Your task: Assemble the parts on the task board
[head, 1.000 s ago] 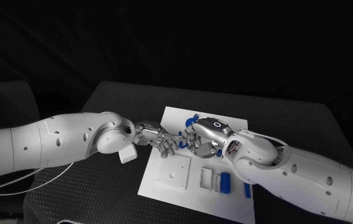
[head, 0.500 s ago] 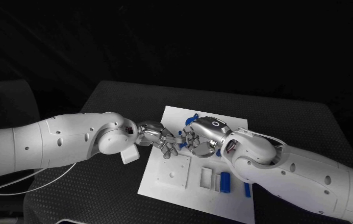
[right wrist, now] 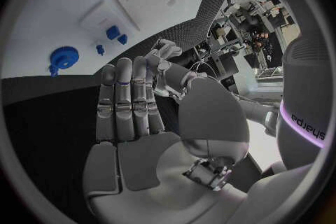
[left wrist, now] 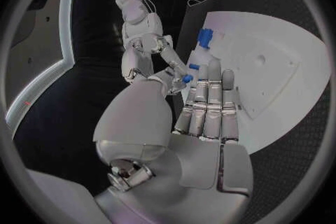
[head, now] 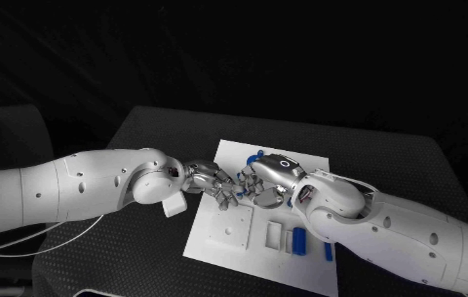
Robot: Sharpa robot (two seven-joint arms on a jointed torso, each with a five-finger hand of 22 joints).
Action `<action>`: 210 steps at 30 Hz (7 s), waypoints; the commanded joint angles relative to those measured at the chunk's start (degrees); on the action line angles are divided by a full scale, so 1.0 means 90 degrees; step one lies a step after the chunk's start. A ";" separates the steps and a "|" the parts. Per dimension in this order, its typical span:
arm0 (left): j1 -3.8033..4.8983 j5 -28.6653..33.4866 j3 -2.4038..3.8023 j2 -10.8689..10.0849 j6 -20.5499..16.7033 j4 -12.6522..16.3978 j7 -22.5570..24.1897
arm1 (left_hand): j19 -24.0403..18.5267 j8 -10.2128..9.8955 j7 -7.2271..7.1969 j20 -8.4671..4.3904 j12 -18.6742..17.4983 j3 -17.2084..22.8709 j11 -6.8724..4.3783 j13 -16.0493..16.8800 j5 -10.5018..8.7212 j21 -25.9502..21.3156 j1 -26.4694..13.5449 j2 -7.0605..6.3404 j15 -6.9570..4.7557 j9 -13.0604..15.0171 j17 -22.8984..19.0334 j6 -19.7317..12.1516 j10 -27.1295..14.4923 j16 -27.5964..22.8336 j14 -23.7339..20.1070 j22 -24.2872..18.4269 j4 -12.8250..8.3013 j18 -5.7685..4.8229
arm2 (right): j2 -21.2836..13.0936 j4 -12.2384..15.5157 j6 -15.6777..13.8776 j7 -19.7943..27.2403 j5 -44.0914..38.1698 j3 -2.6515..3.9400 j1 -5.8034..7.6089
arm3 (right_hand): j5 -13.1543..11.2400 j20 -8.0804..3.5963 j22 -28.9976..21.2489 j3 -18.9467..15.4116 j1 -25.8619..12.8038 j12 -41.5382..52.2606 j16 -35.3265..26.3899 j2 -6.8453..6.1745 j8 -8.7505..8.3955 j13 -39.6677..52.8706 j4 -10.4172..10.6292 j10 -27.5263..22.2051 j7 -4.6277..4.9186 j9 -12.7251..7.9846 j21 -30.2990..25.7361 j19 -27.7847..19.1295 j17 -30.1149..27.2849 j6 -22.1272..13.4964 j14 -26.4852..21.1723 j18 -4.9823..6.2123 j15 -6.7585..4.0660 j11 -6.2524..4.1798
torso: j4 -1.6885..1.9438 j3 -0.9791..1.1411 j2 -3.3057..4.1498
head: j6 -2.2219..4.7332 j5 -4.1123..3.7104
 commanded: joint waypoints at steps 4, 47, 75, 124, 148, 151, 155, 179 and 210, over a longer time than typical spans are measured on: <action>-0.0001 0.0050 0.0001 0.0029 -0.0014 0.0026 0.0082 | -0.0021 0.0011 -0.0008 -0.0002 0.0026 -0.0078 -0.0007 0.0000 -0.0024 -0.0053 0.0286 0.0166 0.0010 -0.0006 0.0027 0.0086 0.0050 -0.0046 0.0006 0.0125 -0.0067 -0.0010 | 0.0008 0.0008 0.0023 0.0016 -0.0067 0.0004 -0.0001 | -0.0030 -0.0005 0.0141 0.0024 0.0006 -0.0019 -0.0023 -0.0080 0.0022 0.0013 -0.0001 0.0039 0.0003 0.0006 0.0021 0.0047 0.0011 0.0038 0.0058 0.0086 0.0001 0.0009 | -0.0008 0.0001 0.0003 | -0.0007 0.0007; -0.0016 -0.0792 0.0002 0.0001 -0.0629 0.0108 0.0045 | 0.0244 0.0440 -0.0278 -0.0220 0.0546 0.0029 -0.0301 0.0420 0.1084 -0.0175 0.0899 0.0761 -0.0208 0.0561 0.0380 0.1085 0.1060 0.0340 0.0292 0.0137 -0.1222 -0.0186 | -0.0011 0.0055 0.0016 0.0114 0.0220 0.0004 -0.0002 | -0.0022 0.0023 0.0127 0.0076 0.0015 -0.0146 -0.0150 -0.0197 -0.0045 0.0021 0.0039 -0.0041 0.0037 0.0021 -0.0006 -0.0045 0.0014 -0.0045 0.0009 0.0081 0.0041 0.0053 | -0.0009 0.0000 0.0005 | -0.0070 0.0018; -0.0016 -0.2094 0.0003 -0.0031 -0.0849 0.0214 0.0532 | 0.0348 0.0216 -0.0296 -0.0260 0.0613 0.1481 -0.0317 0.0950 0.1189 0.0023 -0.1168 0.0914 -0.0240 0.1408 0.0364 0.1159 0.1026 0.0604 0.0286 0.0149 -0.3042 -0.0219 | -0.0231 -0.0840 0.0887 0.0306 0.5992 0.0001 0.0219 | 0.0288 0.0284 0.0141 -0.0101 0.0253 -0.1097 -0.1199 -0.0184 -0.0588 -0.1629 -0.0206 -0.1296 0.0504 -0.0379 -0.0608 -0.1208 -0.0824 -0.0998 -0.0910 -0.0170 0.0637 0.0813 | 0.0002 -0.0002 -0.0002 | -0.0075 0.0004; -0.0027 -0.4283 0.0004 0.0007 -0.1912 0.0498 0.1410 | 0.0393 0.0163 -0.0305 -0.0280 0.0627 0.1661 -0.0313 0.1012 0.1149 0.0095 -0.1200 0.0801 -0.0267 0.1491 0.0359 0.1207 0.1072 0.0659 0.0357 0.0148 -0.3027 -0.0201 | 0.0072 -0.0752 0.1401 -0.1316 0.8608 -0.0036 0.0328 | 0.0332 0.0299 0.0126 -0.1211 -0.0675 -0.1008 -0.0949 0.0127 -0.0415 -0.2461 -0.0082 -0.0732 0.0372 -0.0471 -0.0557 -0.0751 -0.0956 -0.0739 -0.0520 0.0064 0.0444 0.0659 | -0.0008 0.0003 0.0002 | -0.0129 -0.0087; -0.0027 -0.4208 0.0004 0.0015 -0.1907 0.0533 0.1375 | 0.0392 0.0152 -0.0305 -0.0283 0.0628 0.1678 -0.0313 0.1021 0.1163 0.0101 -0.1205 0.0793 -0.0271 0.1501 0.0359 0.1210 0.1078 0.0666 0.0365 0.0148 -0.3022 -0.0202 | 0.0186 -0.0766 0.1294 -0.1305 0.8585 -0.0039 0.0324 | 0.0297 0.0317 0.0131 -0.0990 -0.0287 -0.0935 -0.0907 0.0199 -0.0342 -0.2552 -0.0324 -0.0536 0.0307 -0.0462 -0.0566 -0.0683 -0.0975 -0.0577 -0.0470 0.0086 0.0424 0.0577 | -0.0008 -0.0002 0.0003 | -0.0160 -0.0076; -0.0027 -0.4208 0.0004 0.0020 -0.1891 0.0536 0.1368 | 0.0392 0.0152 -0.0305 -0.0283 0.0628 0.1678 -0.0313 0.1021 0.1163 0.0101 -0.1205 0.0793 -0.0271 0.1501 0.0359 0.1210 0.1078 0.0666 0.0365 0.0148 -0.3022 -0.0202 | 0.0192 -0.0767 0.1267 -0.1288 0.8586 -0.0039 0.0324 | 0.0297 0.0317 0.0131 -0.0990 -0.0287 -0.0935 -0.0907 0.0199 -0.0342 -0.2552 -0.0324 -0.0536 0.0307 -0.0462 -0.0566 -0.0683 -0.0975 -0.0577 -0.0470 0.0086 0.0424 0.0577 | -0.0004 0.0000 0.0005 | -0.0171 -0.0076; -0.0027 -0.4207 0.0004 0.0025 -0.1890 0.0537 0.1354 | 0.0391 0.0151 -0.0305 -0.0283 0.0628 0.1680 -0.0313 0.1021 0.1163 0.0102 -0.1205 0.0793 -0.0272 0.1501 0.0359 0.1210 0.1078 0.0667 0.0365 0.0148 -0.3021 -0.0203 | 0.0194 -0.0749 0.1245 -0.1269 0.8592 -0.0039 0.0323 | 0.0320 0.0317 0.0130 -0.0981 -0.0277 -0.0928 -0.0903 0.0202 -0.0333 -0.2556 -0.0320 -0.0519 0.0300 -0.0459 -0.0566 -0.0677 -0.0976 -0.0558 -0.0466 0.0086 0.0422 0.0571 | -0.0005 0.0000 0.0004 | -0.0173 -0.0075; -0.0026 -0.4142 0.0004 0.0067 -0.1933 0.0538 0.1246 | 0.0392 0.0142 -0.0305 -0.0286 0.0629 0.1691 -0.0315 0.1029 0.1165 0.0109 -0.1213 0.0787 -0.0275 0.1511 0.0359 0.1216 0.1086 0.0674 0.0372 0.0147 -0.3013 -0.0204 | 0.0211 -0.0597 0.0670 -0.1291 0.8719 -0.0039 0.0306 | 0.0354 0.0241 0.0136 -0.0714 0.0242 -0.0783 -0.0777 0.0081 -0.0176 -0.2534 -0.0356 -0.0131 0.0155 -0.0324 -0.0493 -0.0471 -0.0956 -0.0248 -0.0274 0.0086 0.0326 0.0404 | 0.0003 -0.0001 0.0004 | -0.0191 -0.0088; -0.0025 -0.4277 0.0004 0.0075 -0.2206 0.0549 0.0819 | 0.0419 0.0089 -0.0304 -0.0305 0.0632 0.1733 -0.0330 0.1053 0.1113 0.0141 -0.1218 0.0738 -0.0294 0.1511 0.0353 0.1232 0.1120 0.0692 0.0408 0.0146 -0.2974 -0.0199 | 0.0134 -0.0370 0.0102 -0.1389 0.8722 -0.0041 0.0262 | 0.0390 0.0132 0.0130 -0.0478 0.0332 -0.0664 -0.0634 0.0066 -0.0047 -0.2423 -0.0348 0.0237 0.0006 -0.0133 -0.0364 -0.0171 -0.0899 0.0098 0.0011 0.0086 0.0190 0.0235 | -0.0006 0.0001 0.0002 | -0.0219 -0.0096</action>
